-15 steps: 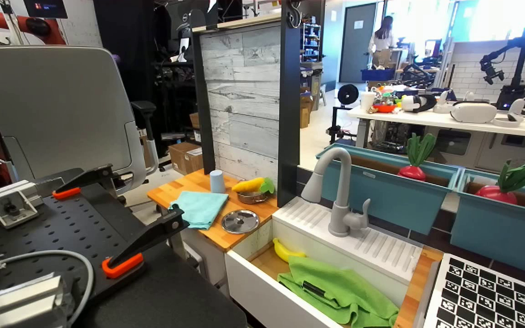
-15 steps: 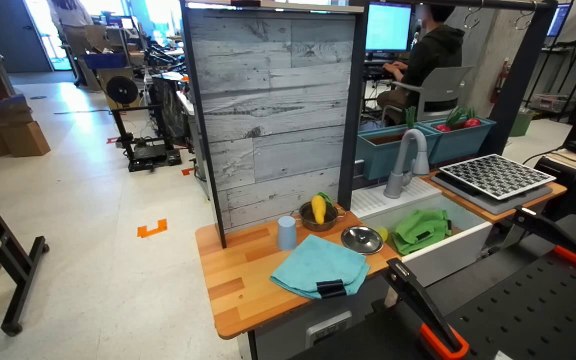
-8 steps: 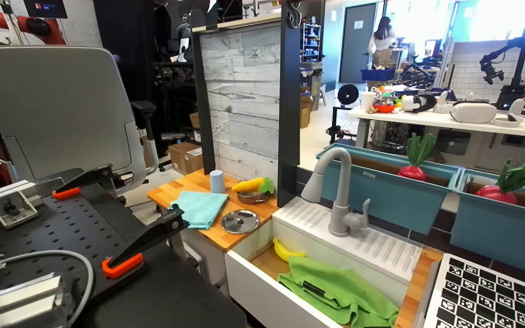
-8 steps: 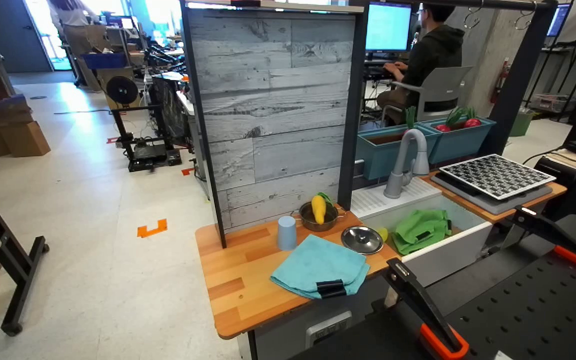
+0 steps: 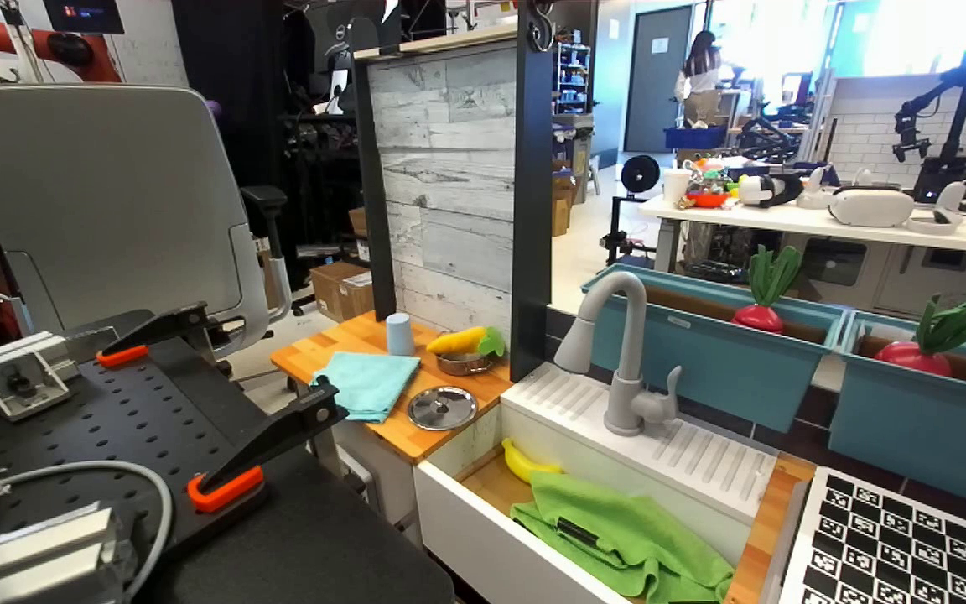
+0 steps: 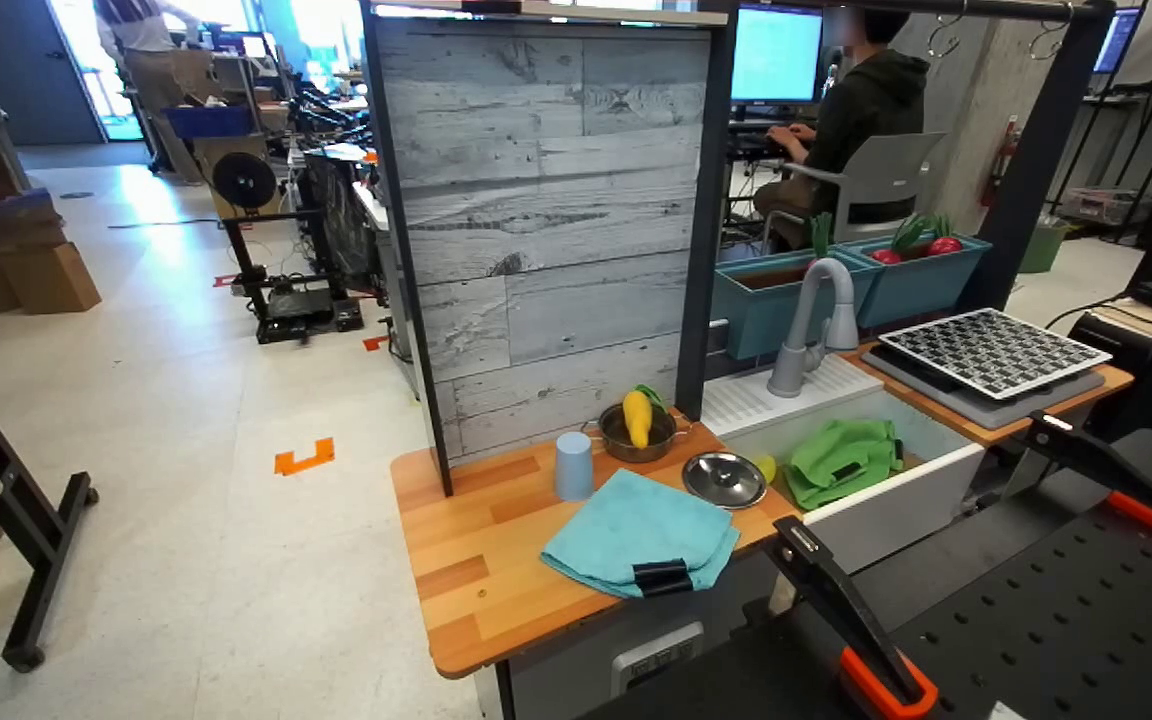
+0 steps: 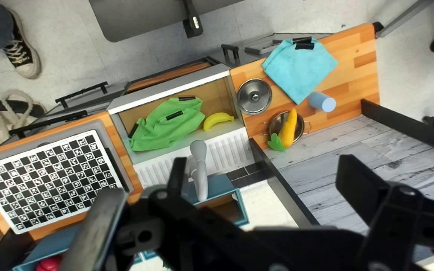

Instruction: Move the tap nozzle to the left

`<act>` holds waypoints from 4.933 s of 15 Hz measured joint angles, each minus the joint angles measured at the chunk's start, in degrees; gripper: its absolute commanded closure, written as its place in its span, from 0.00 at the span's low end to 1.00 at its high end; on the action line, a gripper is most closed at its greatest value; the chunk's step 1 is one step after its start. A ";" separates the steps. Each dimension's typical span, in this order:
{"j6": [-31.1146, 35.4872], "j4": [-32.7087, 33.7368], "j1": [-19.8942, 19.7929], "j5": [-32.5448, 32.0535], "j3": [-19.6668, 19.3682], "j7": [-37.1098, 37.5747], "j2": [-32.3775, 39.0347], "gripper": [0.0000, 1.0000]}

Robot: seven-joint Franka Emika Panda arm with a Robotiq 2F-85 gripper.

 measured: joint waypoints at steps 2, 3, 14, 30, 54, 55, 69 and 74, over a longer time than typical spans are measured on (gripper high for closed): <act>3.47 -0.30 0.00 0.00 0.15 0.01 3.34 0.00; 5.29 -0.54 -0.01 -0.03 0.20 0.03 5.20 0.00; 24.52 -1.17 -0.45 -0.16 1.54 1.15 27.01 0.00; 35.32 13.63 -4.03 0.21 6.62 5.73 52.25 0.00; 29.34 24.29 -4.21 0.21 8.31 8.36 59.98 0.37; 29.34 24.74 -4.21 0.21 8.31 8.73 60.35 0.30; 29.43 27.65 -4.20 0.33 8.46 12.75 62.60 0.94; 28.80 27.90 -4.22 2.40 8.81 13.81 62.66 0.94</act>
